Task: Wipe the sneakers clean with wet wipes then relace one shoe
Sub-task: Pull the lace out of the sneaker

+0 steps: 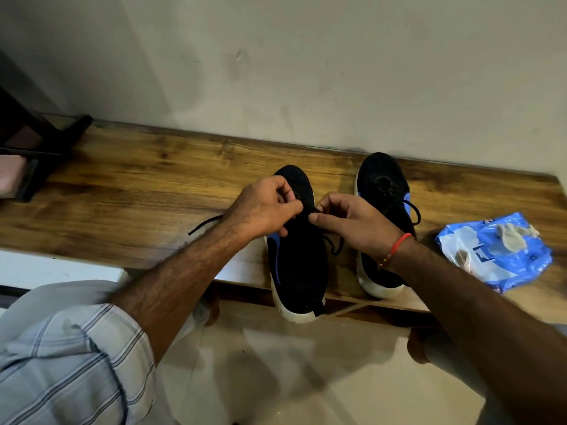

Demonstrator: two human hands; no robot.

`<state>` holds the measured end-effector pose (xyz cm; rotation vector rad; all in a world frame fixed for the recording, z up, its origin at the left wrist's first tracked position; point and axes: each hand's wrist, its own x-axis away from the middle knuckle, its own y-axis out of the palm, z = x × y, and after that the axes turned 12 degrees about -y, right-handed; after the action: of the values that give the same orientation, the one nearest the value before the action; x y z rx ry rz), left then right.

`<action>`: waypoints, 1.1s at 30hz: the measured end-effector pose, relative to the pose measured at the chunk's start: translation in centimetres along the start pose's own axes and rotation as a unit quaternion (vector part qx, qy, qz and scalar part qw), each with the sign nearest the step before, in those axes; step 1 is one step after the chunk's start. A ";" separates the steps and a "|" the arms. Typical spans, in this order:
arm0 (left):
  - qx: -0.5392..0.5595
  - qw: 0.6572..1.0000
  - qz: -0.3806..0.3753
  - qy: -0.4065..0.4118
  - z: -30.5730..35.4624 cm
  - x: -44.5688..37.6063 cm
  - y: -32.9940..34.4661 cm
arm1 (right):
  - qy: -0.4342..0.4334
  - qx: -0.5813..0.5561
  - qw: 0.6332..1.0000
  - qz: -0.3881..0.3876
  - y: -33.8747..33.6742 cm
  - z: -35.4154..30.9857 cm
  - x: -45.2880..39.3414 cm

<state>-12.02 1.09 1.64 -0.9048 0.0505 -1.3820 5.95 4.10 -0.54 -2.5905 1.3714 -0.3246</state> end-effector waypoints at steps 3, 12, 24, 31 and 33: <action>-0.011 1.000 0.028 0.007 -0.3 -0.4 0.4 | 0.030 -0.080 0.996 0.007 -0.2 -0.4 -0.1; 0.125 0.974 -0.155 -0.106 0.4 0.2 -1.2 | 0.058 -0.380 0.918 0.095 -1.2 -1.1 -0.1; 0.480 0.865 -0.141 -0.049 0.6 -0.8 -5.3 | -0.047 -0.392 0.889 0.231 -3.4 -1.7 -0.9; 0.109 0.985 0.098 -0.091 -0.4 -1.8 -4.6 | -0.022 0.173 0.963 0.204 -3.6 0.2 -1.4; -0.075 0.986 0.133 -0.068 -1.2 -2.1 -3.9 | -0.110 0.299 0.932 0.173 -3.3 0.2 -1.0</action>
<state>-16.34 2.54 2.09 -1.0748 0.1677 -1.0772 8.08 6.75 0.03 -1.7978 1.3516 -0.3192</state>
